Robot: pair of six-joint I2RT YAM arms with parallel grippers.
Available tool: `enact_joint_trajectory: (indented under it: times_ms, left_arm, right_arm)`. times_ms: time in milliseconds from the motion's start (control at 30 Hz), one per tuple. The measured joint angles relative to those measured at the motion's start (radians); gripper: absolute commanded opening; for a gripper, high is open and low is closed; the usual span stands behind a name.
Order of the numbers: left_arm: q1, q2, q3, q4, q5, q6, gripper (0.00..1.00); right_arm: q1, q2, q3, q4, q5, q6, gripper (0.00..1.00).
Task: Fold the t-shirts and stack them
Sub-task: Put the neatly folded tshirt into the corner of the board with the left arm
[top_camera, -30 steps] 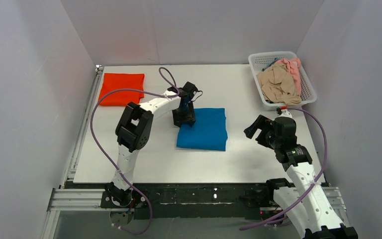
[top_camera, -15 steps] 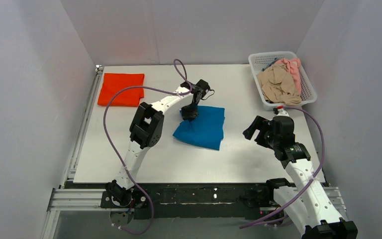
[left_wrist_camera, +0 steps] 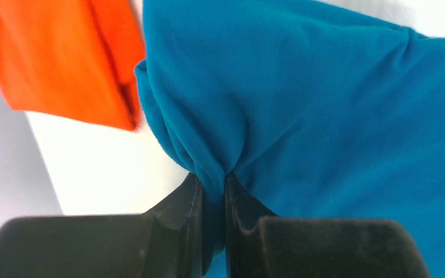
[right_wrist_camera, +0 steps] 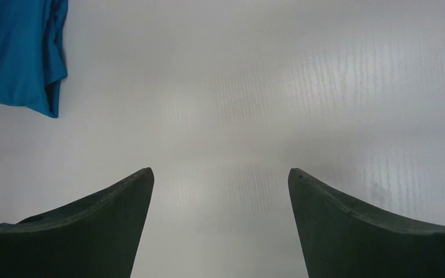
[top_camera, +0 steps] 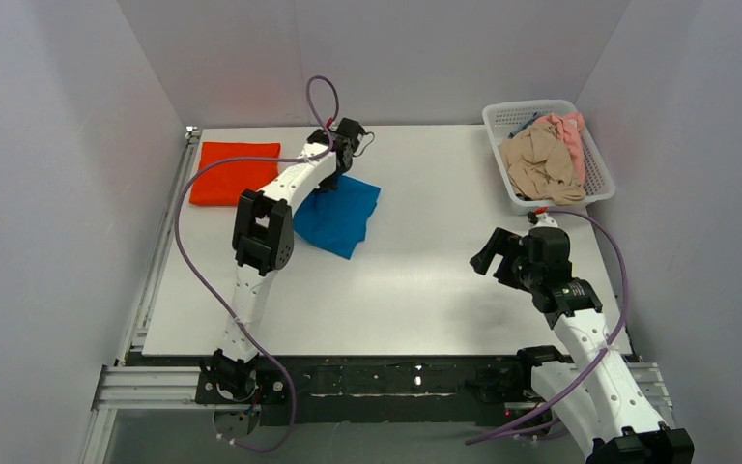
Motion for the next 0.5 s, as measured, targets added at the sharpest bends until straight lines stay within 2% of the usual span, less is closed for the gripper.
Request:
enact_joint_trajectory:
  times_ms: [233,500]
  left_arm:
    - [0.097,0.000,0.092,0.098,-0.079,0.222,0.00]
    - [0.168,0.000,0.117,0.167,-0.095,0.376,0.00]
  right_arm:
    - [0.000,0.000,-0.002,0.000,0.000,-0.001,0.95]
    - [0.000,0.000,-0.002,0.000,0.014,-0.001,0.95]
